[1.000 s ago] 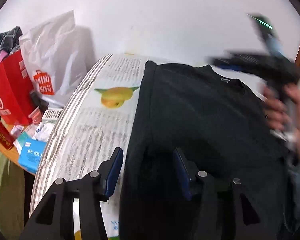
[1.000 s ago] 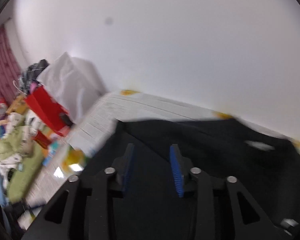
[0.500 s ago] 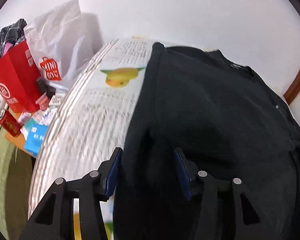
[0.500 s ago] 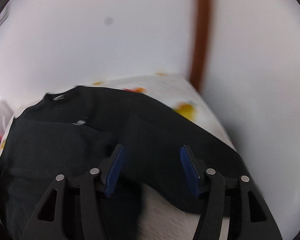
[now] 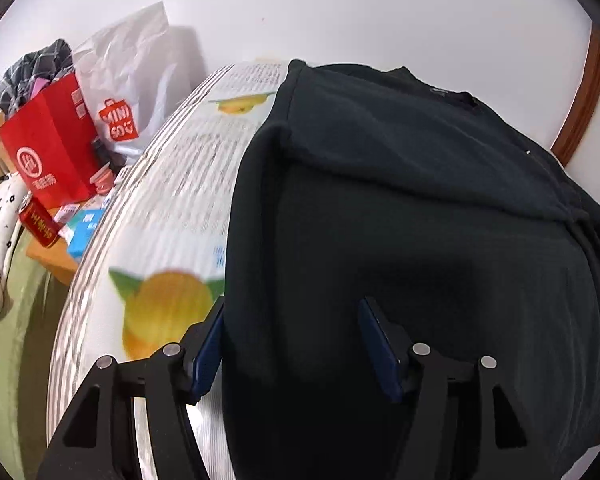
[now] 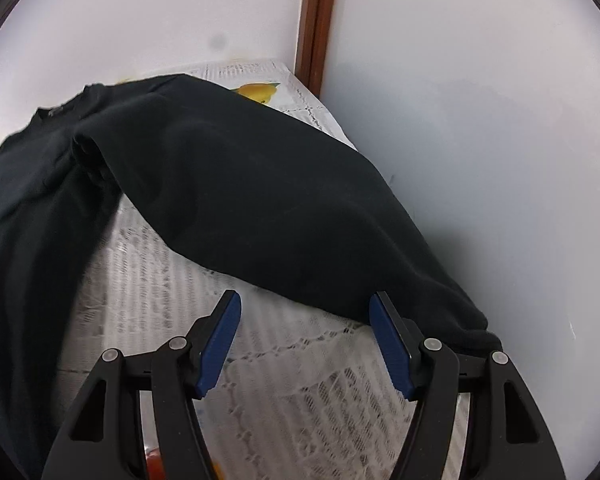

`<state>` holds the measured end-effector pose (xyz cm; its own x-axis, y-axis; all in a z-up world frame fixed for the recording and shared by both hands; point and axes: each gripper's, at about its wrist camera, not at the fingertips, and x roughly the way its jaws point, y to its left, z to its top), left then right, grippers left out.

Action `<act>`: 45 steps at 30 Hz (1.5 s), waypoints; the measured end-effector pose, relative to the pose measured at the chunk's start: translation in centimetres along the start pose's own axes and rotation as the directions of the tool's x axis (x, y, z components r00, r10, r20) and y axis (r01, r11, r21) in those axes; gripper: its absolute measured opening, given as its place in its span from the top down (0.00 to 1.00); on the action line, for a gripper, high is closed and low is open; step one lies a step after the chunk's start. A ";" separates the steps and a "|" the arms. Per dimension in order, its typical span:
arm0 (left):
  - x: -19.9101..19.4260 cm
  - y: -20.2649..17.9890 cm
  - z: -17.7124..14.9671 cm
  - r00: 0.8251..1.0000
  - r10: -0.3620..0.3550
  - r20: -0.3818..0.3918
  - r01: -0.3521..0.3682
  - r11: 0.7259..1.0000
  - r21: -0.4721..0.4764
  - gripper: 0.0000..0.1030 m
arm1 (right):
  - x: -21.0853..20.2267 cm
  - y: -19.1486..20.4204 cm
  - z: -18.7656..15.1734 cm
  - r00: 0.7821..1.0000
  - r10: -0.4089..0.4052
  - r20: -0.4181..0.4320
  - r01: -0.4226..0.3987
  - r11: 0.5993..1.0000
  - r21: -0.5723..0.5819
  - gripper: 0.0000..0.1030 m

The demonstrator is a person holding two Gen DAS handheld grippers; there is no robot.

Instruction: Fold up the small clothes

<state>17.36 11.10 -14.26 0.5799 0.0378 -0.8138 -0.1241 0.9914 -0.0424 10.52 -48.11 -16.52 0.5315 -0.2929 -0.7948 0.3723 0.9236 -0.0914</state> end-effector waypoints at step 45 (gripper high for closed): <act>0.4 1.6 -1.0 0.998 0.031 0.047 -0.030 1.000 -0.004 0.19 | -3.5 36.4 10.2 0.919 0.382 0.094 -0.337 0.889 -0.311 0.86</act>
<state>16.64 12.59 -15.23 0.6129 0.0739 -0.7867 -0.1451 0.9892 -0.0200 29.94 -16.02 -10.92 0.7024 0.0602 -0.7092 -0.0851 0.9964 0.0003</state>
